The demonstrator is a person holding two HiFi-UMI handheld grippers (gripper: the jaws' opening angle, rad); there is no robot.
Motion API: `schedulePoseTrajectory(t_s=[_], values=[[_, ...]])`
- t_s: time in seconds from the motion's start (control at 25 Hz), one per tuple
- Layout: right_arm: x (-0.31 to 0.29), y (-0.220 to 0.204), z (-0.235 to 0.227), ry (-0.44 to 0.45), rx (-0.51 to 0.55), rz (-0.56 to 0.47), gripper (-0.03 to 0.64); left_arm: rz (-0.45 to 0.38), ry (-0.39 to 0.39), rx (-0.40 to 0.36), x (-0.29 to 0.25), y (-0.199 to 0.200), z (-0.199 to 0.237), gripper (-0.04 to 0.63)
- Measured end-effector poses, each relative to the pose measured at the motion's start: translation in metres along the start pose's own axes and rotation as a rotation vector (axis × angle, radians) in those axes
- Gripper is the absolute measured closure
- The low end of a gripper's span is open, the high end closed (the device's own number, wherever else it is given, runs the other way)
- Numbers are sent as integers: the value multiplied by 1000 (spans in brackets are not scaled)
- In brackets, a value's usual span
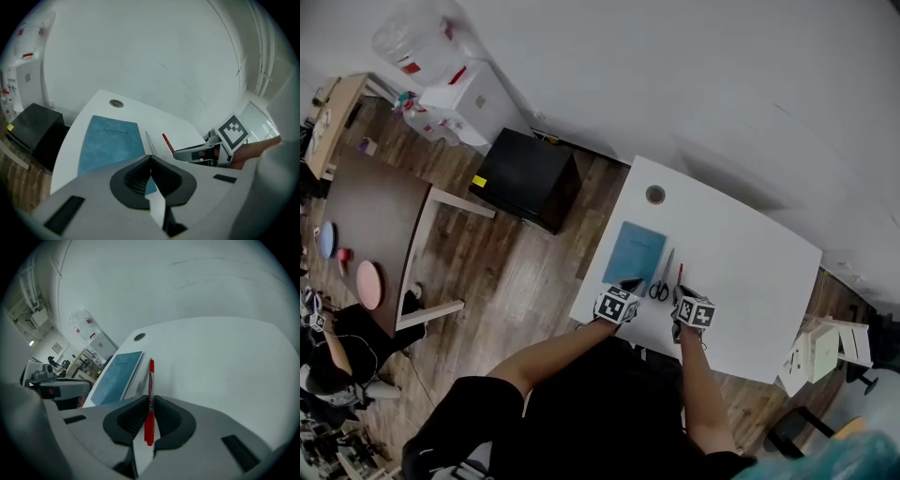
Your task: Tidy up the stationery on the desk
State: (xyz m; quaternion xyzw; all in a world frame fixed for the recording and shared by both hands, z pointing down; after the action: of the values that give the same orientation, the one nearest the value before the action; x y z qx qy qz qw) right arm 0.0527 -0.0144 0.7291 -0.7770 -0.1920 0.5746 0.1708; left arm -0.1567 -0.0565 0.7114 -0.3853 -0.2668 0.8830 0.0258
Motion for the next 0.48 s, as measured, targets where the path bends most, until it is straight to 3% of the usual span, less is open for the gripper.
schedulePoseTrajectory(t_s=[0.32,0.48], values=[[-24,4,-15,-81,-152,27,554,-7,4,43,7,14,30,581],[-26,2,-15,-107,-178,24,554,-1,-5,39,8,18,34,581]])
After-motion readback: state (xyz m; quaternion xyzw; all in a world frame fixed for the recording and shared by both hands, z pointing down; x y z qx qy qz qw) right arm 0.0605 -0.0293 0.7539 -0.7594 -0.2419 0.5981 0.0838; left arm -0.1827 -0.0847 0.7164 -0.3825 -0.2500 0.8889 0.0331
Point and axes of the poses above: the fingertips, and each gripper's own axes: x backward along the fingers, z to its left, y out of its top, the point moved 9 cm from there along x, backward along the fingers, and after that the axes turned 8 degrees about x, right-handed, at the moved point
